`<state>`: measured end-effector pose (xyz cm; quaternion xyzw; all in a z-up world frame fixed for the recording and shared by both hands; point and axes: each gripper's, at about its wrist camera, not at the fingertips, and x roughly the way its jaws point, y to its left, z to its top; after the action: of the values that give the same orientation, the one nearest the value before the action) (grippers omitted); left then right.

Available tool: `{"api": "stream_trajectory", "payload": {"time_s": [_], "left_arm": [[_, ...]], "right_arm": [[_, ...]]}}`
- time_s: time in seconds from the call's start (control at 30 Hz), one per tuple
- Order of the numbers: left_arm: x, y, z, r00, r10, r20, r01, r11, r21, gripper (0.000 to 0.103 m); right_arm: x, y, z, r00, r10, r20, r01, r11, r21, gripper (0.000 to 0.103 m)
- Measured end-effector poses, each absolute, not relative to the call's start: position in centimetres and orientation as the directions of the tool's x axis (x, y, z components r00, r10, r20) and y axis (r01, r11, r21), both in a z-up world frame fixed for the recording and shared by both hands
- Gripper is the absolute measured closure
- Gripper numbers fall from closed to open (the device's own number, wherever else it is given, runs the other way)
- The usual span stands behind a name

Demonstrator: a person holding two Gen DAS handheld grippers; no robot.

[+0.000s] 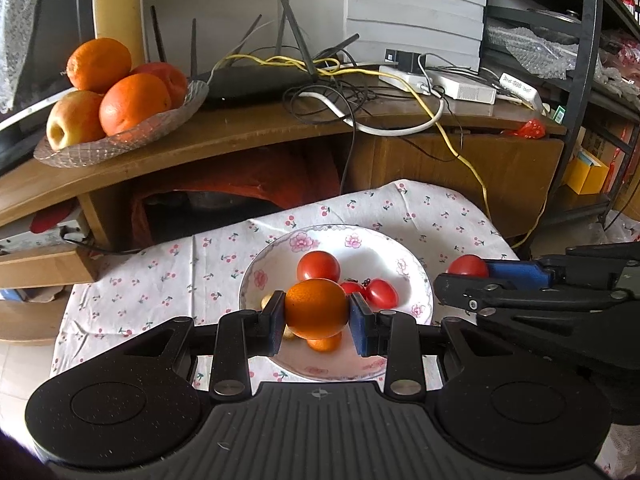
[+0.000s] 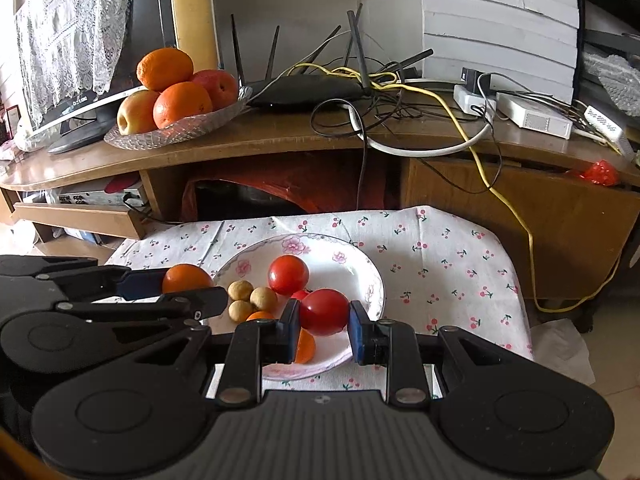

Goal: Organize fruits
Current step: 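Carry the orange and cherry tomato up and over the white bowl, then lower into the bowl and open the left tool while the right tool releases the cherry tomato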

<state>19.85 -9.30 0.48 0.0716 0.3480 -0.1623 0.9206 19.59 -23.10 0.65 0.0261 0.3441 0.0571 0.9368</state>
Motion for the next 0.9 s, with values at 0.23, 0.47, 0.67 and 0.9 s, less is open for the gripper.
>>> {"api": "stream_trajectory", "payload": {"time_s": [0.23, 0.47, 0.67, 0.9], "left_arm": [[21.5, -9.6, -0.4, 0.694, -0.239, -0.679, 0.342, 0.939, 0.02, 0.062], [23.0, -10.1, -1.5, 0.682, -0.228, -0.695, 0.337, 0.941, 0.021, 0.062], [23.8, -10.4, -2.3, 0.671, -0.215, -0.71, 0.336, 0.941, 0.032, 0.062], [24.4, -10.4, -2.9, 0.663, -0.206, -0.72, 0.333, 0.942, 0.037, 0.063]], "right_arm": [[21.4, -23.3, -0.2, 0.748, 0.117, -0.653, -0.086, 0.993, 0.079, 0.075], [23.1, -23.6, -1.4, 0.731, 0.11, -0.674, -0.084, 0.994, 0.072, 0.075], [24.2, -23.8, -2.4, 0.713, 0.115, -0.692, -0.082, 0.993, 0.081, 0.075], [25.1, -23.8, -3.2, 0.705, 0.118, -0.699, -0.083, 0.993, 0.084, 0.075]]}}
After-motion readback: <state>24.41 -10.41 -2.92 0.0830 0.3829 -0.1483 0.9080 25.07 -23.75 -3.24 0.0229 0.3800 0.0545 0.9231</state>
